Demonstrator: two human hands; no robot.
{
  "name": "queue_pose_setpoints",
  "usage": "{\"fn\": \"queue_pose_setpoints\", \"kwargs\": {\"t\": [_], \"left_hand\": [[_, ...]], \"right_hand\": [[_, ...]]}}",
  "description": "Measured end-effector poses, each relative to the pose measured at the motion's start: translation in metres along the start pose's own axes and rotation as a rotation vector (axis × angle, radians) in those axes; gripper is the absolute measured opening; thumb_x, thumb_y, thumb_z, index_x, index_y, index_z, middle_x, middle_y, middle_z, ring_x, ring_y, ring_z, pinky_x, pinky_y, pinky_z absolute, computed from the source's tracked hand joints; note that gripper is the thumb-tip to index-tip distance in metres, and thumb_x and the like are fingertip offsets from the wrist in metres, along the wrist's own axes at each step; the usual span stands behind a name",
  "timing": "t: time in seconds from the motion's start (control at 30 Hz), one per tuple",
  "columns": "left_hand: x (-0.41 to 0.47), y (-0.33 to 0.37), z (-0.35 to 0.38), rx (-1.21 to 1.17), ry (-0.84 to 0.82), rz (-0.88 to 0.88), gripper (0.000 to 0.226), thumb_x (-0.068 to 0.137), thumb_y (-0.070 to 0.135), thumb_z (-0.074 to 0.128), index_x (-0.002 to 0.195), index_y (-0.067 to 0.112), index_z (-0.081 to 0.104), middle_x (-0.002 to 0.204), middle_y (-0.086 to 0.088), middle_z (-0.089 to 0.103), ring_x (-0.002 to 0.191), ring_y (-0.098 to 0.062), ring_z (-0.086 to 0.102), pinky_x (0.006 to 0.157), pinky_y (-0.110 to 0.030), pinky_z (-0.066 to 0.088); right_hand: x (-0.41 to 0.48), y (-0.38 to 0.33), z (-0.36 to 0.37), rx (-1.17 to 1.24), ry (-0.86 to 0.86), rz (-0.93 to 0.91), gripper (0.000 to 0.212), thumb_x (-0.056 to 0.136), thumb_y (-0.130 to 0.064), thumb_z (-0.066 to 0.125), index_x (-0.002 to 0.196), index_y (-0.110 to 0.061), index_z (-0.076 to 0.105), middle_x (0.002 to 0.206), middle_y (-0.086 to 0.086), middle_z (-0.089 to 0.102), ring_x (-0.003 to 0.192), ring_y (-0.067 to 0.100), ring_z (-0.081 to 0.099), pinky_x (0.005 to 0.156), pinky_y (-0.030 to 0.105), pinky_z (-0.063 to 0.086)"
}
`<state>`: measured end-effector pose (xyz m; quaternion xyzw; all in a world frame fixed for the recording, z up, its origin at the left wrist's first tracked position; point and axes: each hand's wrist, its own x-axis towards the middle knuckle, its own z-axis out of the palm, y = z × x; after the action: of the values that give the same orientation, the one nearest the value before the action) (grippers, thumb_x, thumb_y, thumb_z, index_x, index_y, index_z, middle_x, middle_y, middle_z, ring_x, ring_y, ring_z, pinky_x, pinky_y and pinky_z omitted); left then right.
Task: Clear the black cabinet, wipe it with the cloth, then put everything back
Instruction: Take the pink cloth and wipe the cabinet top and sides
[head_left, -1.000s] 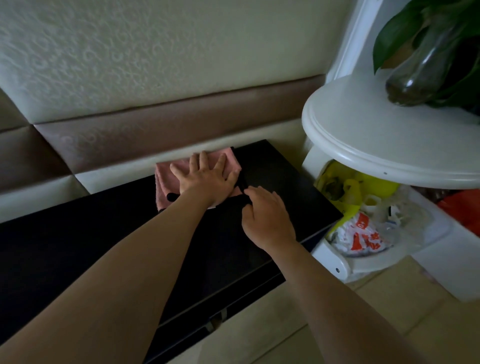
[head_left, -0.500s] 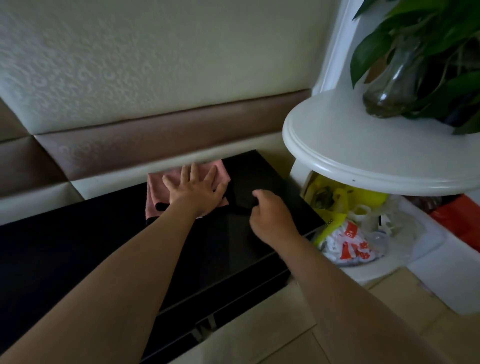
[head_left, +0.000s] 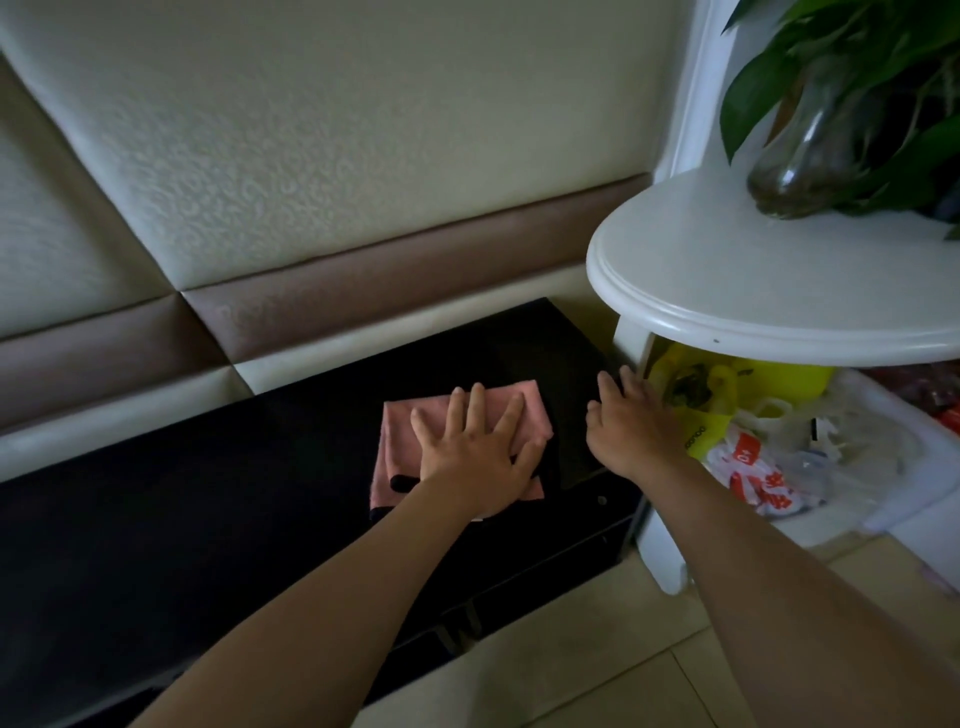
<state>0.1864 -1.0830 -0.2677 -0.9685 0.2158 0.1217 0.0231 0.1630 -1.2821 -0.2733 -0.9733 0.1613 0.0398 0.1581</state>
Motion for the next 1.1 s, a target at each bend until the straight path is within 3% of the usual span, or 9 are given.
{"fn": "queue_pose_setpoints", "kwargs": {"t": [0.27, 0.63, 0.87, 1.1], "left_hand": [[-0.014, 0.009, 0.008, 0.008, 0.040, 0.019, 0.071, 0.094, 0.073, 0.004, 0.155, 0.042, -0.014, 0.167, -0.006, -0.018, 0.153, -0.031, -0.019, 0.112, -0.075, -0.006], [0.020, 0.006, -0.001, 0.009, 0.032, 0.010, 0.072, 0.092, 0.075, 0.003, 0.155, 0.043, -0.013, 0.168, -0.004, -0.016, 0.153, -0.031, -0.016, 0.112, -0.075, -0.003], [0.049, 0.003, -0.007, -0.001, 0.064, -0.013, 0.073, 0.092, 0.075, 0.002, 0.156, 0.043, -0.011, 0.168, -0.004, -0.014, 0.154, -0.030, -0.016, 0.111, -0.075, -0.004], [0.098, -0.005, -0.020, -0.041, 0.084, -0.035, 0.073, 0.092, 0.075, 0.004, 0.157, 0.044, -0.007, 0.169, -0.003, -0.012, 0.154, -0.029, -0.014, 0.111, -0.075, -0.006]], "right_hand": [[-0.004, -0.002, 0.007, -0.030, 0.057, 0.021, 0.057, 0.106, -0.039, 0.027, 0.160, -0.023, 0.018, 0.168, 0.009, 0.010, 0.150, 0.036, 0.017, 0.117, 0.051, 0.023], [-0.002, -0.002, 0.006, -0.026, 0.037, 0.032, 0.057, 0.106, -0.040, 0.028, 0.160, -0.023, 0.017, 0.168, 0.008, 0.009, 0.150, 0.036, 0.016, 0.117, 0.052, 0.021], [0.002, -0.011, 0.006, 0.014, 0.106, 0.101, 0.047, 0.104, -0.034, 0.035, 0.149, -0.022, 0.035, 0.160, 0.010, 0.026, 0.139, 0.039, 0.033, 0.110, 0.051, 0.032], [0.003, -0.006, 0.019, -0.052, 0.205, 0.087, 0.048, 0.103, -0.036, 0.035, 0.149, -0.024, 0.036, 0.160, 0.007, 0.030, 0.137, 0.037, 0.038, 0.106, 0.048, 0.036]]}}
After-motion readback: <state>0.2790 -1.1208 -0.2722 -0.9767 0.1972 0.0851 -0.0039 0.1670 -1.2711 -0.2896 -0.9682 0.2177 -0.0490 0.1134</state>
